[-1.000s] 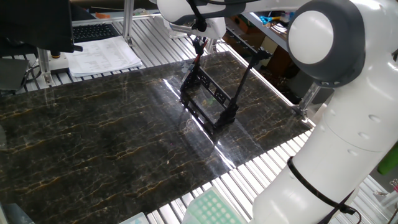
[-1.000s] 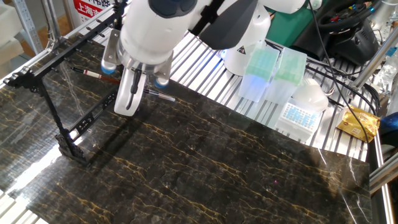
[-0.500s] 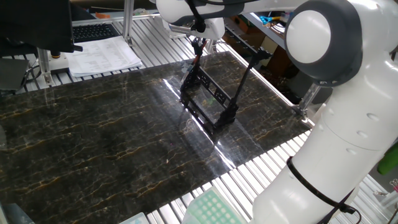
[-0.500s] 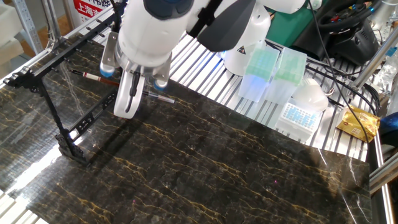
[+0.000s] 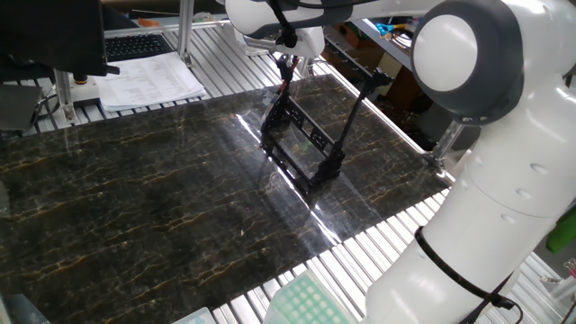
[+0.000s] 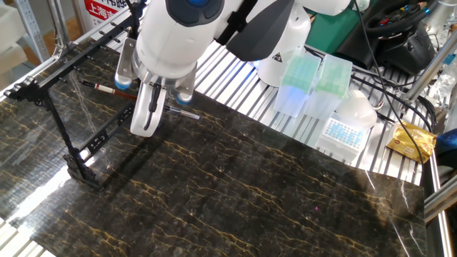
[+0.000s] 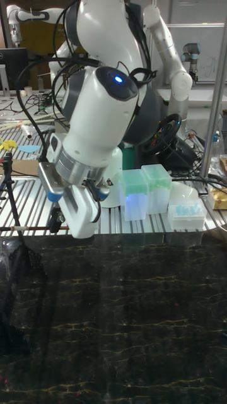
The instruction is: Place the brush on the pen rack
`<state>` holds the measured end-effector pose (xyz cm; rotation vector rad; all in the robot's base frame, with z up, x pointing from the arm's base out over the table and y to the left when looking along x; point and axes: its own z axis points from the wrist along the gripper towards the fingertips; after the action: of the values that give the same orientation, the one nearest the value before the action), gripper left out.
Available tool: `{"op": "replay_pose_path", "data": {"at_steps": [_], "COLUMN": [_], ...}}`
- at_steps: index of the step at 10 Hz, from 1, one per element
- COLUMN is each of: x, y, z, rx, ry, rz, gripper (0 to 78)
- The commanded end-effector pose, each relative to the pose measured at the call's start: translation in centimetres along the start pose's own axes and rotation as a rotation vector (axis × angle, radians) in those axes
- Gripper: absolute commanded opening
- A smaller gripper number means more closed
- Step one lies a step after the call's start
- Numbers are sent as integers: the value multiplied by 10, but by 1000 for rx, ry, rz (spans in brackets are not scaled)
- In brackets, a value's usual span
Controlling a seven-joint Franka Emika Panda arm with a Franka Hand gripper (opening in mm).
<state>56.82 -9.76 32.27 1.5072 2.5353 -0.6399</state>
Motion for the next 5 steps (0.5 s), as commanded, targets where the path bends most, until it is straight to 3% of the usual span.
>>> {"op": "replay_pose_path", "data": {"at_steps": [1, 5], "x": [-3, -3], "y": [-1, -1], "z": [1, 1], "rx": [-2, -10], "ry": [-8, -16], "rz": [11, 31], "gripper": [12, 12]}}
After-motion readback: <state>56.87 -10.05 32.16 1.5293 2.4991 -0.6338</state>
